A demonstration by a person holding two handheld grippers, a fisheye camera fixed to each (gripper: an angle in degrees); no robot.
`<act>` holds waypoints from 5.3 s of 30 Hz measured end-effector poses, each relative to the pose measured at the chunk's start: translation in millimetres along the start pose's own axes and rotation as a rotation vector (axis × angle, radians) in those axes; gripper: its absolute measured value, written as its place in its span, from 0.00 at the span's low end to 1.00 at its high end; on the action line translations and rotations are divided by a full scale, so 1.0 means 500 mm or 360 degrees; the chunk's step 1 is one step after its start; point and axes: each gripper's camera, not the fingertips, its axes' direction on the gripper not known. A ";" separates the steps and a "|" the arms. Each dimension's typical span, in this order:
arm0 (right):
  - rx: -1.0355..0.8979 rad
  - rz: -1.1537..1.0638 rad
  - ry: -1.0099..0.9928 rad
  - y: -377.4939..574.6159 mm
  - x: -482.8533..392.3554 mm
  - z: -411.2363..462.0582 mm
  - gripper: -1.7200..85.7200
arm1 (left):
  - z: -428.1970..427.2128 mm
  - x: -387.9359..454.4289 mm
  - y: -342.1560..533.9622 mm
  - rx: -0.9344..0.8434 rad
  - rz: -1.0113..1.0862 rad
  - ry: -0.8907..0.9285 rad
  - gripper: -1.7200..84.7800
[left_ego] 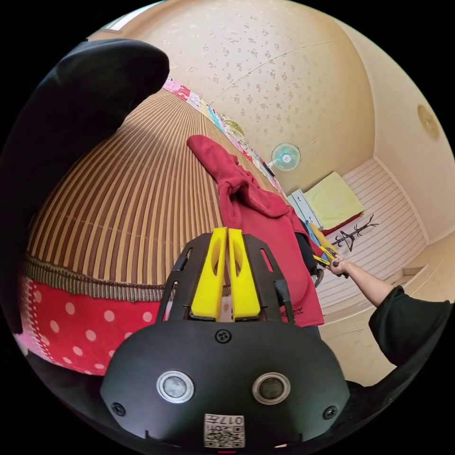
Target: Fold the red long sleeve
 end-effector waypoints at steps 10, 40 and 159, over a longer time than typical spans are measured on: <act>0.0129 0.0149 -0.0462 0.045 0.092 0.104 0.12 | -0.012 -0.024 0.010 -0.0009 -0.0009 0.0027 0.01; -0.0666 -0.2742 0.1016 1.229 0.022 0.978 0.08 | 0.074 -0.053 0.093 -0.0036 0.0018 0.0040 0.01; -0.0482 -0.0932 -0.1106 0.230 0.109 -0.122 0.03 | -0.283 0.159 0.129 0.0178 -0.0167 0.0899 0.07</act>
